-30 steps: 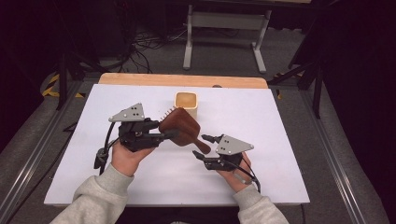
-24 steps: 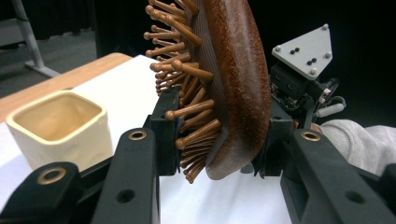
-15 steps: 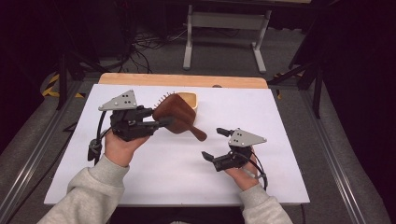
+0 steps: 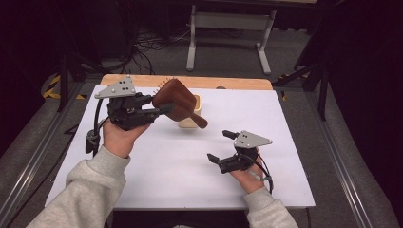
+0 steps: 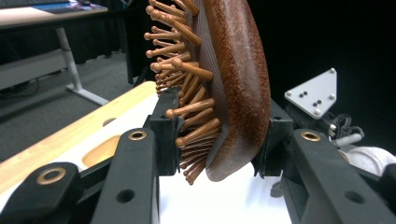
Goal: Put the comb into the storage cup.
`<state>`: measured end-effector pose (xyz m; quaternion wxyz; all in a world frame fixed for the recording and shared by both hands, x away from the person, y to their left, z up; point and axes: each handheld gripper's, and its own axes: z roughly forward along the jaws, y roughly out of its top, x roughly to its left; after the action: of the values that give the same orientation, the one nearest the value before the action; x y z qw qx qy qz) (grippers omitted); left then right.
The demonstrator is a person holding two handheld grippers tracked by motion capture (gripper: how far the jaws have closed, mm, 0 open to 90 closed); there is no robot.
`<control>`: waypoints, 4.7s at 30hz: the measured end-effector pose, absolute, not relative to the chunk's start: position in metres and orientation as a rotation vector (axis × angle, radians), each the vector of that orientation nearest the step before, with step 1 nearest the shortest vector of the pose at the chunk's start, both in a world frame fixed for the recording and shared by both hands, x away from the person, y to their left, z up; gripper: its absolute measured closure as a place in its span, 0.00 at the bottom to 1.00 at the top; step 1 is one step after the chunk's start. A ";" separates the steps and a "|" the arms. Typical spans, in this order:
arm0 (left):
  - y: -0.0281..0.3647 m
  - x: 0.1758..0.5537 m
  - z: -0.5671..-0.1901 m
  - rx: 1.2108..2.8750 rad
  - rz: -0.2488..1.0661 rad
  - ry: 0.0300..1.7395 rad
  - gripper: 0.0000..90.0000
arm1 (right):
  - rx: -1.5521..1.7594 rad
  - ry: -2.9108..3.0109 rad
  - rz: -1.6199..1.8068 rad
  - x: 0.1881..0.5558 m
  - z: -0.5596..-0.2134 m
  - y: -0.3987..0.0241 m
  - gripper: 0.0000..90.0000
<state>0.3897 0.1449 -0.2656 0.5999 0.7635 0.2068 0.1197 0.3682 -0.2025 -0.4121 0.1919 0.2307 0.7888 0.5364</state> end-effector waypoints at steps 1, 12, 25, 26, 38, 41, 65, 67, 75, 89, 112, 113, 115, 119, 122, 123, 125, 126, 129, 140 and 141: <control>0.145 0.390 -0.264 1.767 0.284 0.481 0.68 | 0.650 2.216 1.506 0.368 -0.412 -0.203 0.03; 0.146 0.401 -0.252 1.765 0.355 0.501 0.68 | 0.657 2.223 1.505 0.368 -0.413 -0.202 0.03; 0.143 0.411 -0.250 1.751 0.420 0.553 0.68 | 0.671 2.228 1.508 0.369 -0.414 -0.202 0.04; 0.143 0.411 -0.250 1.745 0.430 0.558 0.68 | 0.668 2.228 1.507 0.369 -0.414 -0.202 0.04; 0.138 0.422 -0.251 1.732 0.480 0.615 0.68 | 0.670 2.229 1.515 0.370 -0.414 -0.203 0.04; 0.135 0.424 -0.253 1.735 0.507 0.629 0.68 | 0.666 2.230 1.517 0.369 -0.414 -0.202 0.04; 0.125 0.441 -0.262 1.751 0.552 0.696 0.68 | 0.664 2.226 1.522 0.369 -0.413 -0.204 0.04; 0.124 0.442 -0.264 1.758 0.552 0.698 0.68 | 0.663 2.226 1.522 0.369 -0.413 -0.204 0.04; 0.117 0.448 -0.272 1.776 0.543 0.715 0.67 | 0.660 2.221 1.528 0.369 -0.412 -0.204 0.04; 0.113 0.462 -0.289 1.789 0.513 0.773 0.67 | 0.660 2.215 1.531 0.369 -0.412 -0.206 0.04; 0.103 0.472 -0.309 1.822 0.468 0.821 0.66 | 0.656 2.219 1.531 0.368 -0.412 -0.206 0.04; 0.103 0.472 -0.310 1.823 0.464 0.823 0.66 | 0.657 2.219 1.531 0.368 -0.412 -0.206 0.04; 0.103 0.472 -0.312 1.826 0.458 0.823 0.66 | 0.657 2.219 1.531 0.368 -0.412 -0.206 0.04; 0.101 0.472 -0.313 1.839 0.463 0.824 0.65 | 0.653 2.220 1.532 0.368 -0.412 -0.206 0.04; 0.100 0.472 -0.315 1.843 0.460 0.826 0.64 | 0.657 2.221 1.532 0.368 -0.412 -0.206 0.04; 0.100 0.472 -0.315 1.845 0.461 0.825 0.64 | 0.657 2.221 1.532 0.368 -0.412 -0.206 0.04; 0.100 0.472 -0.317 1.855 0.459 0.829 0.63 | 0.658 2.221 1.533 0.368 -0.412 -0.207 0.04; 0.099 0.473 -0.317 1.858 0.460 0.834 0.63 | 0.658 2.221 1.533 0.368 -0.412 -0.207 0.04; 0.098 0.473 -0.319 1.870 0.475 0.839 0.62 | 0.658 2.220 1.534 0.368 -0.412 -0.206 0.04; 0.105 0.470 -0.323 1.897 0.517 0.820 0.49 | 0.656 2.214 1.537 0.368 -0.411 -0.207 0.04; 0.108 0.470 -0.324 1.894 0.517 0.817 0.47 | 0.657 2.212 1.541 0.368 -0.411 -0.207 0.04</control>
<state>0.4697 0.1077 -0.3236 0.4862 0.7783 0.3356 0.2126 0.3679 -0.2074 -0.4109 0.1825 0.2327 0.7838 0.5461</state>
